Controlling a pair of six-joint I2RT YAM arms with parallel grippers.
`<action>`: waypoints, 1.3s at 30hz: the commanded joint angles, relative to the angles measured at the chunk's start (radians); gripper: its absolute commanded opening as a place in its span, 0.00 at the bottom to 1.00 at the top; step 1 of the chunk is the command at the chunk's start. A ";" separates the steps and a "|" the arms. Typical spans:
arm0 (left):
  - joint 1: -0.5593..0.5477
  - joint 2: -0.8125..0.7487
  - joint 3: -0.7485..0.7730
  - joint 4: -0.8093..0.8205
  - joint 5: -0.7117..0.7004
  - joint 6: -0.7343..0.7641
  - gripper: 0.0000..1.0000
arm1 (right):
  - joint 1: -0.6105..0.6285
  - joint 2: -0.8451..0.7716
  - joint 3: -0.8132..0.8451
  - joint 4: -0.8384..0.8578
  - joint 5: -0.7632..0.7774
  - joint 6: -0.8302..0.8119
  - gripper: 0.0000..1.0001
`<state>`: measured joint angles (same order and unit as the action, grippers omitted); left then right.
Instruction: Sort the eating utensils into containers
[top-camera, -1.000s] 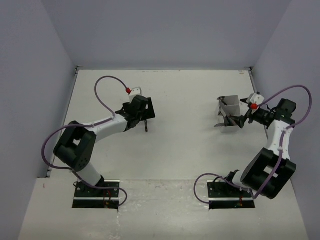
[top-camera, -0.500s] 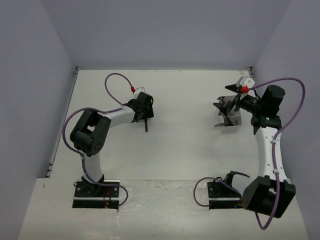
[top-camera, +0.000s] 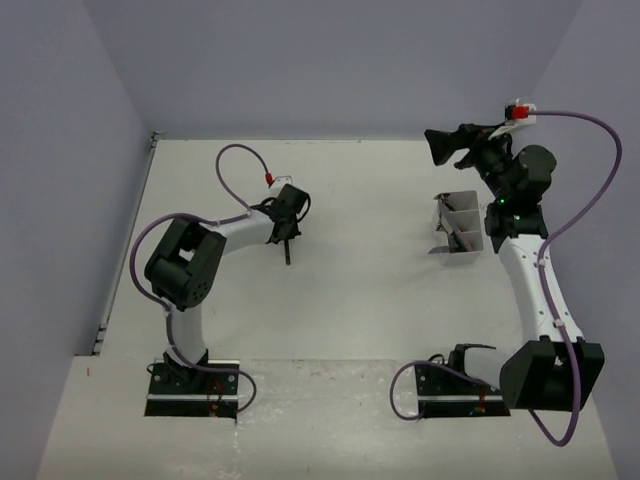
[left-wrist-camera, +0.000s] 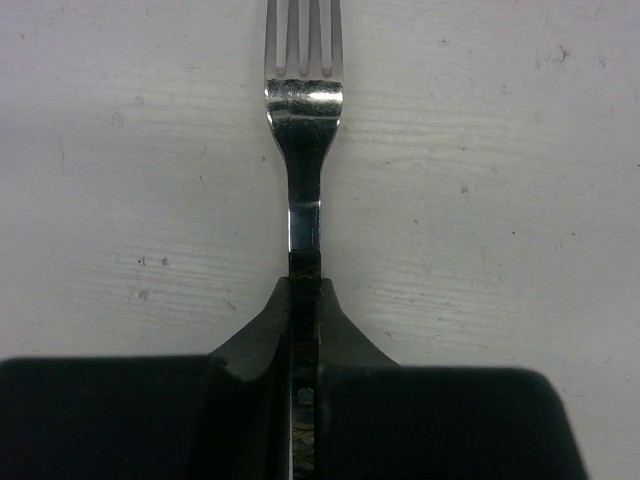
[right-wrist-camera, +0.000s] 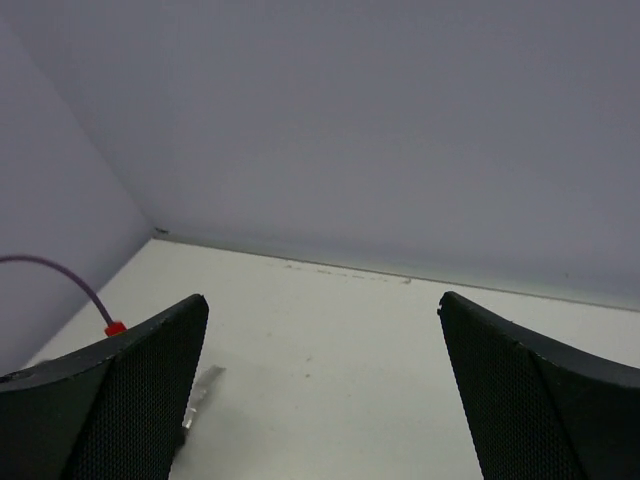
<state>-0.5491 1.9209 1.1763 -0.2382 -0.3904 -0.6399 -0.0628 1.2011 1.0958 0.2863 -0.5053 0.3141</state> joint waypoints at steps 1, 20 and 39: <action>-0.008 0.012 0.011 -0.110 -0.047 0.017 0.00 | 0.053 -0.035 -0.042 0.053 0.238 0.227 0.99; -0.048 -0.712 -0.357 0.459 0.425 0.201 0.00 | 0.375 -0.213 -0.278 -0.135 0.067 0.174 0.99; -0.080 -0.878 -0.383 0.646 0.565 0.158 0.00 | 0.667 -0.081 -0.191 -0.082 0.131 0.195 0.98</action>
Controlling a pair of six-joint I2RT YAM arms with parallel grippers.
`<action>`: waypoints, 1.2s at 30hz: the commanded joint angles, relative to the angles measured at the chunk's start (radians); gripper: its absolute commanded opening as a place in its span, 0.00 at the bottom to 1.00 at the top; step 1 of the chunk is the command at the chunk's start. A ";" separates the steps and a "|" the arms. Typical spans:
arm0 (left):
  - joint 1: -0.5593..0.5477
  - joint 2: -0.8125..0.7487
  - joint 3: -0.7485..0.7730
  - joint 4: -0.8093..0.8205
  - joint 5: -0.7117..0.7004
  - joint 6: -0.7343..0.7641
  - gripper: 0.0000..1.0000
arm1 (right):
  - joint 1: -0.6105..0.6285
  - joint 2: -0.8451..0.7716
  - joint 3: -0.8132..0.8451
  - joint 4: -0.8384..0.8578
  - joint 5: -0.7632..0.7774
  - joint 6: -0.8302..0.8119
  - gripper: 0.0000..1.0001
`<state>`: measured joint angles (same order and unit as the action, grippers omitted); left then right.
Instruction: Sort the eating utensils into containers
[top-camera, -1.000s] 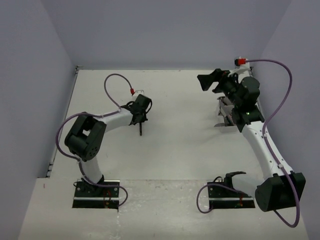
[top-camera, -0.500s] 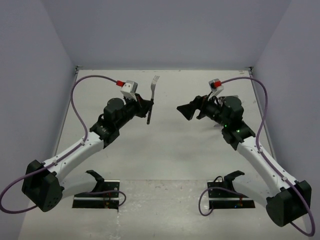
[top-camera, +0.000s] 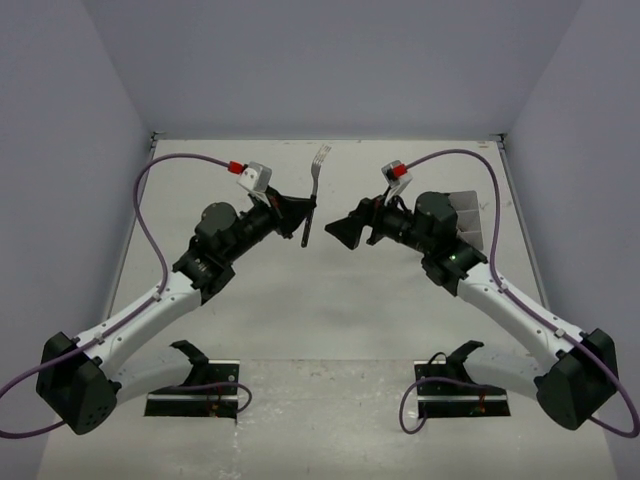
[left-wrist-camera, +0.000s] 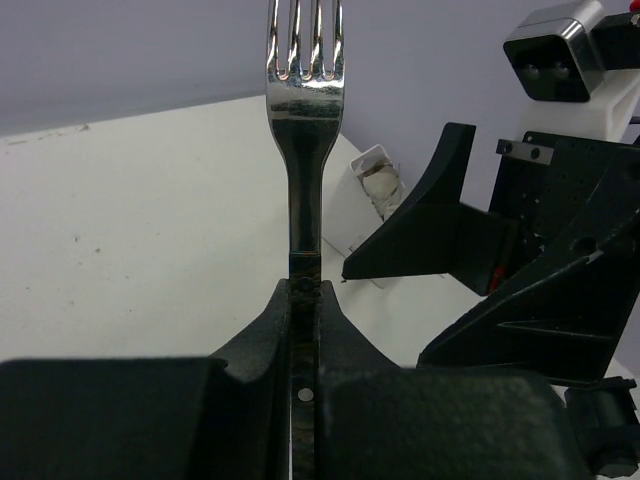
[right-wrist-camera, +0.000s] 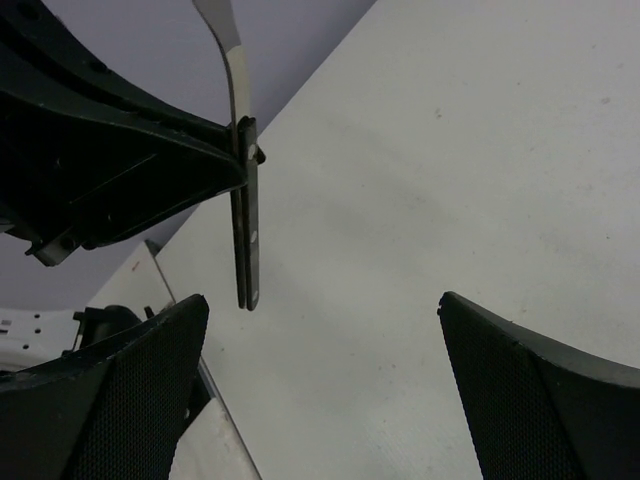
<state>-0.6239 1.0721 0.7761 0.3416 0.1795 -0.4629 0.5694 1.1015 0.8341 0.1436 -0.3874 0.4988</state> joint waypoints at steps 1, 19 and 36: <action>-0.008 -0.028 0.026 0.063 -0.017 -0.025 0.00 | 0.059 0.037 0.079 0.051 0.019 0.003 0.98; -0.048 -0.046 0.020 0.054 -0.069 -0.094 0.00 | 0.150 0.189 0.226 0.016 0.101 -0.086 0.48; -0.077 -0.024 0.046 0.042 -0.050 -0.097 0.00 | 0.182 0.235 0.252 0.059 0.146 -0.186 0.00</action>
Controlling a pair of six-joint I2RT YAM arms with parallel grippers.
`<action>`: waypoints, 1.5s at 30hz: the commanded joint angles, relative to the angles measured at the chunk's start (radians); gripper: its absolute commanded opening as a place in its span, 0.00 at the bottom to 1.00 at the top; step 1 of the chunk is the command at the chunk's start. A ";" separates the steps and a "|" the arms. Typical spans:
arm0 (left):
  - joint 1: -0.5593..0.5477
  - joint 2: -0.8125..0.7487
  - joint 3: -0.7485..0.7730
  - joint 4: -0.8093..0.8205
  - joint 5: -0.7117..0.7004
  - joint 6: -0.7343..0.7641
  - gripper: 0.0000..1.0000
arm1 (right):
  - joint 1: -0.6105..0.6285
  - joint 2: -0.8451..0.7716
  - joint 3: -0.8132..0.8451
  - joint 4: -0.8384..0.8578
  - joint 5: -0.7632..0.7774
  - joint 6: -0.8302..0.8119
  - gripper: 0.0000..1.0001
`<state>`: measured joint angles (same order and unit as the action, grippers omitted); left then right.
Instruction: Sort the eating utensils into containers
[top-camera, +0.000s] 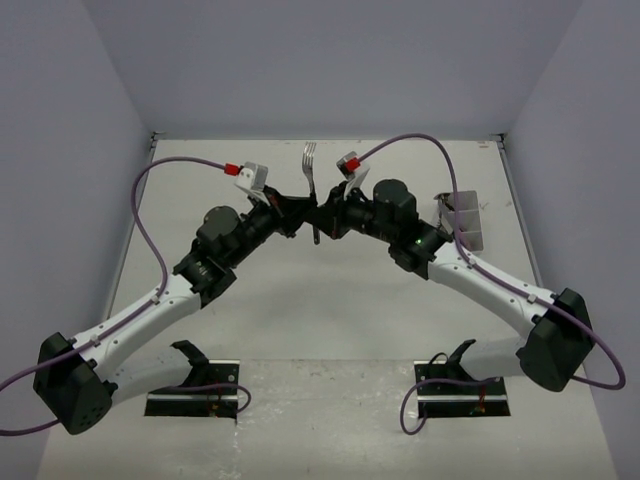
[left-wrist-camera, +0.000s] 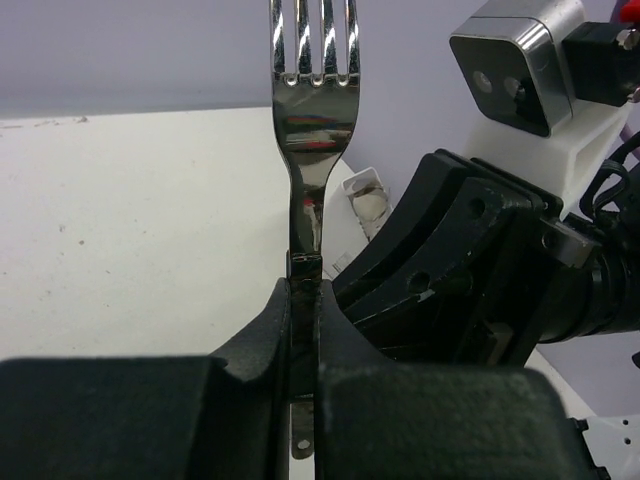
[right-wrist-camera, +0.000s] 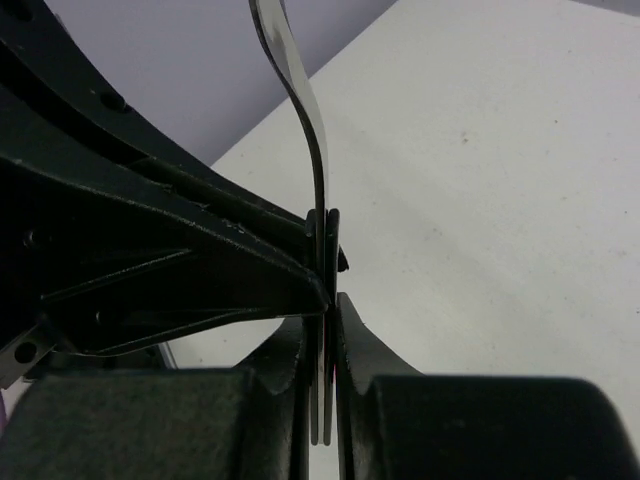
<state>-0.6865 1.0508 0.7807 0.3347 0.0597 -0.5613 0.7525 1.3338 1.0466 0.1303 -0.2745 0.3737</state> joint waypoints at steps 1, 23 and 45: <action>-0.015 0.003 0.051 0.044 0.100 0.024 0.00 | -0.004 0.004 0.044 0.071 0.037 -0.071 0.00; -0.015 -0.163 0.008 -0.238 -0.210 0.095 1.00 | -0.953 -0.142 -0.005 0.042 -0.711 -0.857 0.00; -0.015 0.127 0.066 -0.280 -0.290 0.054 1.00 | -1.268 0.171 -0.108 -0.195 -1.057 -1.357 0.00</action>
<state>-0.7025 1.1625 0.8017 0.0174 -0.2100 -0.5049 -0.5060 1.4734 0.9398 -0.0704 -1.2839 -0.9218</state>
